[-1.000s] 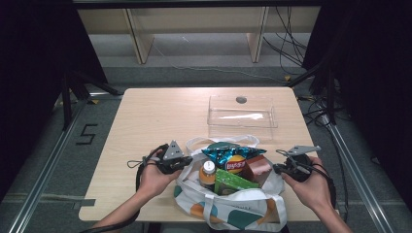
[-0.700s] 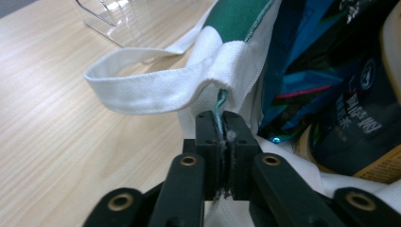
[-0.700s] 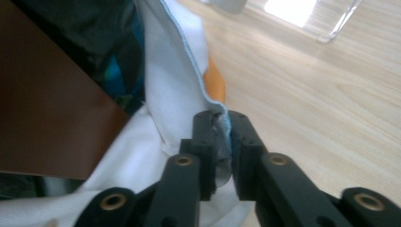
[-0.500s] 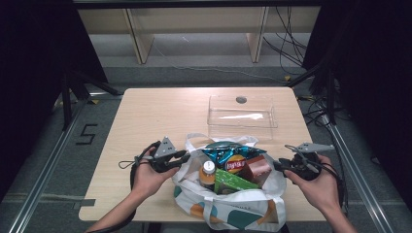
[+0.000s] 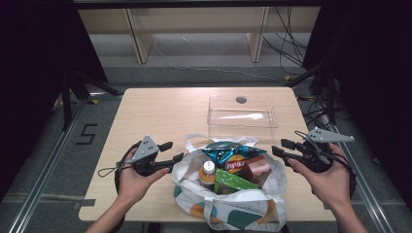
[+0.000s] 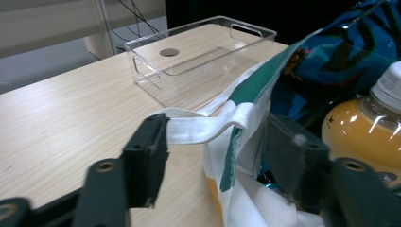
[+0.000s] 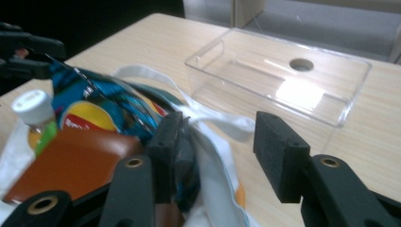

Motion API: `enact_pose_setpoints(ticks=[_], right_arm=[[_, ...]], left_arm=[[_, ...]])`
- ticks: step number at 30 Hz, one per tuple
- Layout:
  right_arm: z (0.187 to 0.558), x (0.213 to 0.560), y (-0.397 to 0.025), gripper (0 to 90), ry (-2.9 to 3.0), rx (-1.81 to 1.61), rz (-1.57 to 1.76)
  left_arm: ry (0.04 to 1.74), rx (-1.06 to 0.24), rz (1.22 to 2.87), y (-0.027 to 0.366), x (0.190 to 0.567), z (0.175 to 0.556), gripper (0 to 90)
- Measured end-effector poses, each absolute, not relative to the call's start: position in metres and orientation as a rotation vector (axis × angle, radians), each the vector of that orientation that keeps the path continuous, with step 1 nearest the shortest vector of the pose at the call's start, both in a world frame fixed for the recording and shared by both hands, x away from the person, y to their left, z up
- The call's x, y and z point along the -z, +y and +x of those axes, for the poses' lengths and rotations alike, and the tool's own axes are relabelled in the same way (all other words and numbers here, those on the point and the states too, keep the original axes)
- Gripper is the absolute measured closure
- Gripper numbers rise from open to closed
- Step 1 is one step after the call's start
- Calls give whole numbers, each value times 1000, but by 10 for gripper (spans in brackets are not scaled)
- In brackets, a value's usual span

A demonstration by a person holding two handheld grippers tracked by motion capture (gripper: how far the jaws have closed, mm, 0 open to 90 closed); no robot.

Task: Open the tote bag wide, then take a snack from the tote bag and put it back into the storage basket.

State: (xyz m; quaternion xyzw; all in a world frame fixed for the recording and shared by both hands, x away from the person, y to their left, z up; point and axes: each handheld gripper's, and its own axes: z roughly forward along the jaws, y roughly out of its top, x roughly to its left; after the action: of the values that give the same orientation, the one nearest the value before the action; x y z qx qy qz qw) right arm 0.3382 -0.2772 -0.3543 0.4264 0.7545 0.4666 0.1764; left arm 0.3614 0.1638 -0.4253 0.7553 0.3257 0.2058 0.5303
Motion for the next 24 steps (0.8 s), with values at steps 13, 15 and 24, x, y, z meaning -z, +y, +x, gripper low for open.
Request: enact_pose_setpoints(ticks=[13, 15, 24], right_arm=[[343, 342, -266, 477, 2136, -1375, 1100], [342, 342, -265, 477, 2138, -1370, 1101], [344, 333, -249, 452, 2170, -1447, 1028]], left_arm=[[776, -487, 1794, 165, 437, 358, 370], [766, -483, 1792, 164, 436, 358, 370], [772, -476, 1790, 161, 434, 358, 370]])
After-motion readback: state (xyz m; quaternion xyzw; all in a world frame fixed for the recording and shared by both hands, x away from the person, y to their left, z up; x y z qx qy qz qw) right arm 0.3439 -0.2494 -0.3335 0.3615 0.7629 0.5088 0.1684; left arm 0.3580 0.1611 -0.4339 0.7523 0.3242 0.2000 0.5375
